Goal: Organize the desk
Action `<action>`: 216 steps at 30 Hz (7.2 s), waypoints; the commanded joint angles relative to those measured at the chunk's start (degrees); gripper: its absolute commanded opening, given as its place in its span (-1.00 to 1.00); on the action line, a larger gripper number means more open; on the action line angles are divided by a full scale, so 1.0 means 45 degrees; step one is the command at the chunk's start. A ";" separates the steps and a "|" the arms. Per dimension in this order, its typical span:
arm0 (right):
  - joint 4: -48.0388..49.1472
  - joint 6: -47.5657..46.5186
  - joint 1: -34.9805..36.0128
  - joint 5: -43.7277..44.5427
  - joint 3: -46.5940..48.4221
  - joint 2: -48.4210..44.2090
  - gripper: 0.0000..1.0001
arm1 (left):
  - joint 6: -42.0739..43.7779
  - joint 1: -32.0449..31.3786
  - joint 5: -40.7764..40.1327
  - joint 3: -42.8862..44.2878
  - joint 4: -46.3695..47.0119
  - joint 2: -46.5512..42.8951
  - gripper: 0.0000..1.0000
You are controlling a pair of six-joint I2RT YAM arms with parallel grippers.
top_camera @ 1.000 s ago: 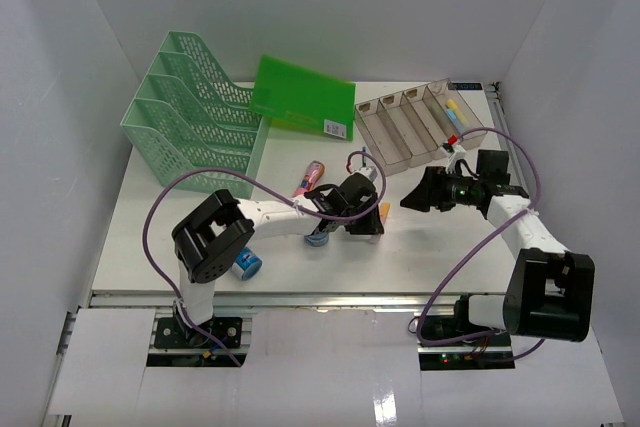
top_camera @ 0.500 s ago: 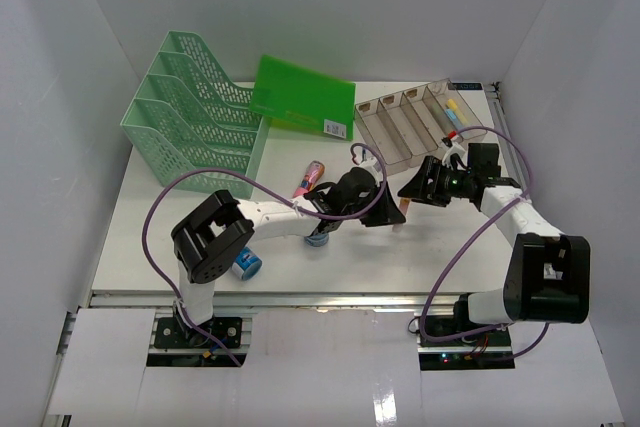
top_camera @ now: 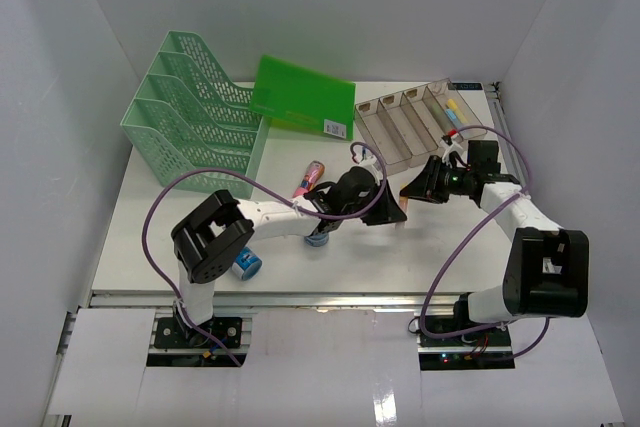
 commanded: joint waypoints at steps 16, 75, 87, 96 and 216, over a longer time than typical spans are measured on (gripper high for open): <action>0.1007 -0.2567 -0.0767 0.1374 0.3101 0.0838 -0.84 | 0.1658 0.0753 -0.0678 -0.1650 -0.0803 -0.3924 0.96; 0.0799 -1.0790 -0.0857 0.5790 1.2213 0.8112 0.67 | 0.6071 0.2331 -0.4259 -0.3712 -0.6287 -0.8916 0.96; -0.3345 -1.4238 -0.0843 -0.4049 0.3886 0.0031 0.68 | 0.7598 0.3593 -0.3114 -0.0911 -0.6716 -0.5192 0.94; -0.4069 -1.4440 -0.0939 -0.5989 0.0668 -0.3494 0.68 | 0.8632 0.4202 -0.3939 0.1367 -0.7738 -0.2181 0.66; 0.4171 0.1034 0.1943 -0.0855 0.3102 0.0635 -0.84 | 0.2036 0.3791 0.4914 -0.3548 0.2960 -0.4859 0.96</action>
